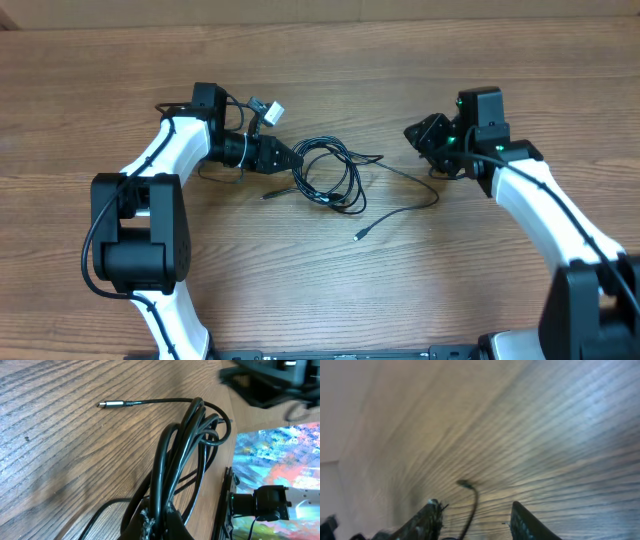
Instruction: Untangle cables
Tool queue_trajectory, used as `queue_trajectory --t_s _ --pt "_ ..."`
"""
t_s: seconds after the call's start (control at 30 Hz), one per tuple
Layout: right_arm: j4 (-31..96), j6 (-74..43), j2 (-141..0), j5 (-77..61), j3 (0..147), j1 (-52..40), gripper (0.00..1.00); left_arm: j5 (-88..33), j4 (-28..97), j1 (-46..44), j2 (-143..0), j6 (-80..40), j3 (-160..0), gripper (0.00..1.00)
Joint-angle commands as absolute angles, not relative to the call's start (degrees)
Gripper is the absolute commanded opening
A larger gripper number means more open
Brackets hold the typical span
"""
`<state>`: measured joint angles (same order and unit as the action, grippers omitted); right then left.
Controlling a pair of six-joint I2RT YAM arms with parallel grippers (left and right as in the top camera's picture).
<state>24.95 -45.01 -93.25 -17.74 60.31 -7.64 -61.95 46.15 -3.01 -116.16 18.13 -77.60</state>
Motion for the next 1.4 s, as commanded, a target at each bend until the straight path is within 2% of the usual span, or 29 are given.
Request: queue_trajectory --t_s 0.0,0.37,0.87,1.13,1.23,1.37 --pt "24.5 -44.9 -97.2 -25.8 60.2 -7.1 0.47 -64.1 46.0 -3.1 -116.5 17.7 -78.5 0.04" --pt "15.6 -46.5 -110.8 -46.5 60.2 -7.2 0.53 -64.1 46.0 -3.1 -116.5 17.7 -78.5 0.04" --pt "10.3 -52.7 -113.2 -46.0 60.2 -11.9 0.53 -64.1 46.0 -3.1 -116.5 17.7 -78.5 0.04" --pt "10.4 -52.7 -113.2 -35.1 60.2 -14.2 0.52 -64.1 46.0 -3.1 -116.5 17.7 -78.5 0.04" --pt "10.3 -52.7 -113.2 -30.2 60.2 -14.1 0.43 -64.1 46.1 -3.1 -116.5 17.7 -78.5 0.04" --pt "10.0 -52.4 -113.2 -24.6 60.2 -14.1 0.17 -64.1 46.1 -3.1 -116.5 17.7 -78.5 0.04"
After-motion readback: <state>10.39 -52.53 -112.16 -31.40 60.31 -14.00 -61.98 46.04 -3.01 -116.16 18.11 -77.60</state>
